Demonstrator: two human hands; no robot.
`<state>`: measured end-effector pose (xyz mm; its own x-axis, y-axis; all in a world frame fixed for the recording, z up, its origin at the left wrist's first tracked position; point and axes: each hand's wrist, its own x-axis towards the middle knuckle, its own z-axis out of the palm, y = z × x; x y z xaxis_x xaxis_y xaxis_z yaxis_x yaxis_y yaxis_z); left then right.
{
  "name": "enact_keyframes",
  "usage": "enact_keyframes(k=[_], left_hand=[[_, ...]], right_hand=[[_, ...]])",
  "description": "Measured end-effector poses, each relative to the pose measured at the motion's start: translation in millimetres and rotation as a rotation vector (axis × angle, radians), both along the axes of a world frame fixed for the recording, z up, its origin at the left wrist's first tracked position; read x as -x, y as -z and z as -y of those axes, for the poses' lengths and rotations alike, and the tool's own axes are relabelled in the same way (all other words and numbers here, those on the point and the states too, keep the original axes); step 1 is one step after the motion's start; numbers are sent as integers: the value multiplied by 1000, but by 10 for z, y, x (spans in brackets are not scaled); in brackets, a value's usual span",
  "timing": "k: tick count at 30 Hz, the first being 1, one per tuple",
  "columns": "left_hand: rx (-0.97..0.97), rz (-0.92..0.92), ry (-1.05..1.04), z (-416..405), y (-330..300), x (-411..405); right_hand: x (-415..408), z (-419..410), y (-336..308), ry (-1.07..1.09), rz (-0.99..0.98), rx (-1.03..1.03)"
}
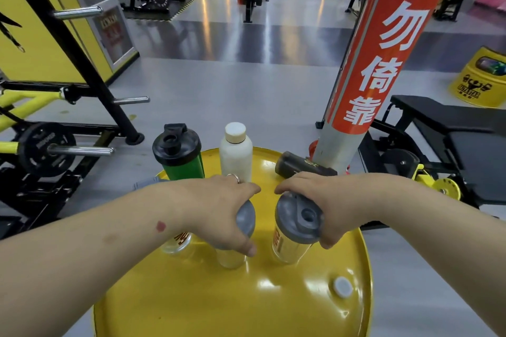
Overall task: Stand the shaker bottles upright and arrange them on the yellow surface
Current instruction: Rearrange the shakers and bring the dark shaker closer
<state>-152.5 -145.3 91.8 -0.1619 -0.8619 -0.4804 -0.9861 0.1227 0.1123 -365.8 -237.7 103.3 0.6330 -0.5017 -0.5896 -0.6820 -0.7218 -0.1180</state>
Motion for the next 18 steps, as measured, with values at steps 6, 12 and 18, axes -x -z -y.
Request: enact_keyframes(k=[6, 12, 18], left_hand=[[87, -158, -58, 279, -131, 123], [157, -206, -66, 580, -90, 232], [130, -229, -32, 710, 1, 316]], right_hand=[[125, 410, -206, 121, 89, -140], [59, 925, 239, 304, 161, 72], [-28, 1158, 806, 279, 111, 189]])
